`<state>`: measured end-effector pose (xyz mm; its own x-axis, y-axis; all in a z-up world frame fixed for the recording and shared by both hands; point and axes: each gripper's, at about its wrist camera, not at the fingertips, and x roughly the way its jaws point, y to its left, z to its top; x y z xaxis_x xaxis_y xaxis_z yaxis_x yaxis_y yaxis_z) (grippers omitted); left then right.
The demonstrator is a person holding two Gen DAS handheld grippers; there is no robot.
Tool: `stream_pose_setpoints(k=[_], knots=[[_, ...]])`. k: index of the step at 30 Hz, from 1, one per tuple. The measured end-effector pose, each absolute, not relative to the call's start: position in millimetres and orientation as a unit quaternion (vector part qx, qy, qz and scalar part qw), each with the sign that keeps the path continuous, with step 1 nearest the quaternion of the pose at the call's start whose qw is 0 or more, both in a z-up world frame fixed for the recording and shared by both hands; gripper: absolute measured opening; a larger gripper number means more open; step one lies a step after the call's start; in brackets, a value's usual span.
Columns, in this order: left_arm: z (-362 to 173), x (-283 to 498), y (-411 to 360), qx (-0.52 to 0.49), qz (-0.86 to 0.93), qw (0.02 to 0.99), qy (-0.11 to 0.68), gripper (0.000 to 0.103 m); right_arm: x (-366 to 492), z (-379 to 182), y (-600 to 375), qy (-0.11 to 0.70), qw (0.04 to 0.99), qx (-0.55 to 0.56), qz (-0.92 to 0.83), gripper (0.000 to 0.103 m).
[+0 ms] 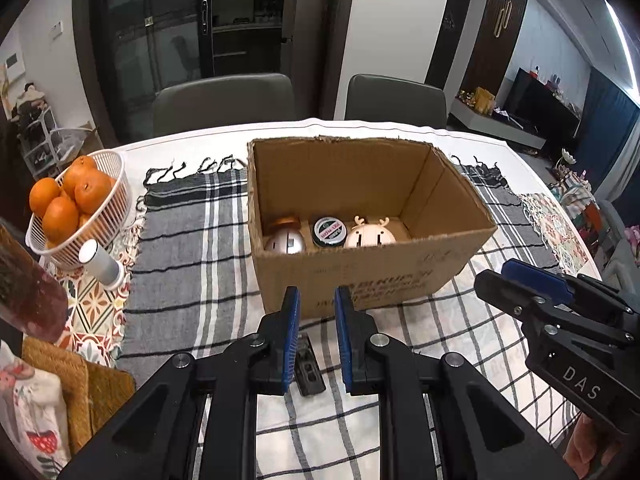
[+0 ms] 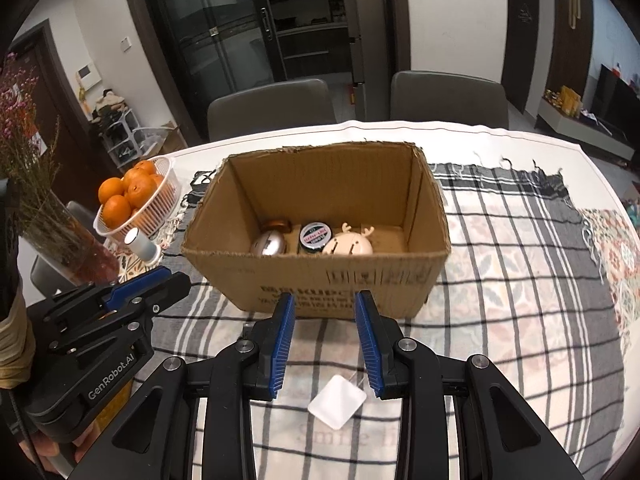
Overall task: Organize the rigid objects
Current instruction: 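Withdraw both tools from the box toward the black holder and white charger, then grasp the black phone holder with the left tool while the right tool grasps the white charger plug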
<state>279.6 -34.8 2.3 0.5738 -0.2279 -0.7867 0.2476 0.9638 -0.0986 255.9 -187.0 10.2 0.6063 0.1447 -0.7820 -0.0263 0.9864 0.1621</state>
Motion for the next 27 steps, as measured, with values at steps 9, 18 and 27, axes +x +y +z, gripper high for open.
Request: stream_pose_setpoints(k=[9, 18, 27], knots=[[-17.4, 263.3, -31.1, 0.019, -0.124, 0.888, 0.442, 0.018, 223.9, -11.2, -184.2, 0.422, 0.902, 0.090, 0.018, 0.043], [-47.1, 266.7, -28.5, 0.010, -0.125, 0.871, 0.474, 0.021, 221.2, -51.4, -185.6, 0.470, 0.872, 0.134, 0.005, 0.046], [-75.3, 280.9, -30.0, -0.002, -0.130, 0.849, 0.512, 0.021, 226.4, -83.9, -192.5, 0.515, 0.838, 0.180, -0.018, 0.053]])
